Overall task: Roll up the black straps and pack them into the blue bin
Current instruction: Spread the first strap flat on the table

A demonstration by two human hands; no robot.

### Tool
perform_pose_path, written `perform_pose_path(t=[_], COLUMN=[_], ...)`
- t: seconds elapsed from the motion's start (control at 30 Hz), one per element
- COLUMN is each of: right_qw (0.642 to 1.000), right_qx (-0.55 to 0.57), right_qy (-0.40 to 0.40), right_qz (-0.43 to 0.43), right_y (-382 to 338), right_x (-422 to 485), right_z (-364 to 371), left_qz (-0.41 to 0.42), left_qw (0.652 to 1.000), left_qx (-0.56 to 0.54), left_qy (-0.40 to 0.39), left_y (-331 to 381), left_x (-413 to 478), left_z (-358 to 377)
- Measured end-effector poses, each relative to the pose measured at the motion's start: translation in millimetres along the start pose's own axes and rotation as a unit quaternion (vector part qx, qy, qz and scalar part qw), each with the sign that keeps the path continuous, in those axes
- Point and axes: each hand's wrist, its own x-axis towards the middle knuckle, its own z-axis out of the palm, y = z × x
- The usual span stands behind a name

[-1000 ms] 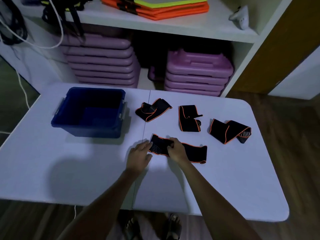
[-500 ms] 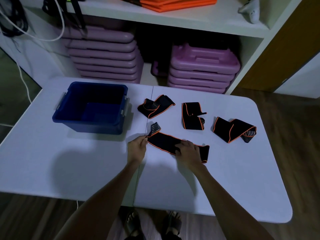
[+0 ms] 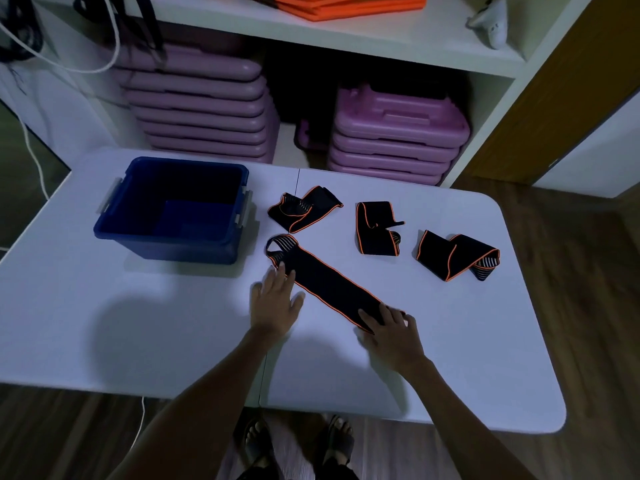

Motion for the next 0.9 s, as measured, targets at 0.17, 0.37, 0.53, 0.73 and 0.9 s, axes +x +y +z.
perform_pose_path(t=[0.17, 0.37, 0.53, 0.73, 0.9], right_qw=[0.997, 0.971, 0.96, 0.983, 0.989], right_qx=[0.037, 0.148, 0.208, 0.08, 0.033], right_qy=[0.037, 0.118, 0.136, 0.014, -0.006], right_qz=[-0.053, -0.143, -0.131, -0.164, -0.147], right_y=[-4, -30, -35, -28, -31], right_x=[-26, -63, -45, 0, 14], right_z=[13, 46, 42, 7, 6], left_qz=[-0.017, 0.05, 0.191, 0.28, 0.264], left_qw=[0.991, 0.979, 0.957, 0.92, 0.938], left_qx=[0.035, 0.072, 0.114, 0.169, 0.152], left_qy=[-0.125, -0.182, -0.186, -0.216, -0.163], left_y=[-2, -12, -12, -6, -3], left_x=[3, 25, 19, 6, -9], left_z=[0, -10, -17, -16, -14])
